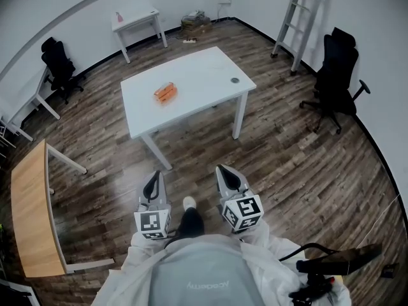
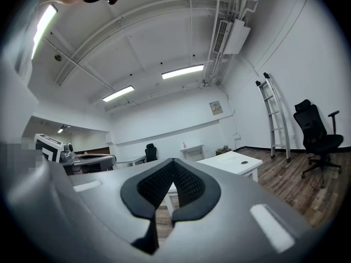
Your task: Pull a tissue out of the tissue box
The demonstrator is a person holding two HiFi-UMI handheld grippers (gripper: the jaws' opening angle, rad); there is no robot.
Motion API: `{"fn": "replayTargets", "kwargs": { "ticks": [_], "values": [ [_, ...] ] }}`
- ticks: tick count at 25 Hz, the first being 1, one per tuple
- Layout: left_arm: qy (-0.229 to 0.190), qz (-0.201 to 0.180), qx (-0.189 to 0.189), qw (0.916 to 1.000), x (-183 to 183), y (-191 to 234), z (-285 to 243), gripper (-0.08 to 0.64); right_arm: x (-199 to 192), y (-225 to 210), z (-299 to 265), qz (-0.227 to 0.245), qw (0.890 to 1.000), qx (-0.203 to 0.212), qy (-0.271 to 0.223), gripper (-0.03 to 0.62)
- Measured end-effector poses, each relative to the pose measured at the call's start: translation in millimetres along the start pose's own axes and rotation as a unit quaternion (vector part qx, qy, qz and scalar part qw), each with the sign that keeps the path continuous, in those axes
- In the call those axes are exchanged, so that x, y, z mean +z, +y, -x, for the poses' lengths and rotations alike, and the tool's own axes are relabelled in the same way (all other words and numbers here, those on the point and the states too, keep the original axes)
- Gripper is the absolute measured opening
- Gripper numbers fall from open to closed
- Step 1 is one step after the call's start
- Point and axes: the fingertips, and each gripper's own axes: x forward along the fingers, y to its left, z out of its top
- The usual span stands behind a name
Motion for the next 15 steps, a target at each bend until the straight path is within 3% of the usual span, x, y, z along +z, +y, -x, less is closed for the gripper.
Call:
{"fn": "replayTargets", "kwargs": {
  "ticks": [15],
  "values": [
    [0.019, 0.027, 0.003, 0.9995, -31, 50, -69, 0.000, -11, -18, -78, 0.004, 0.999, -0.009, 0.032, 0.002]
  ]
}}
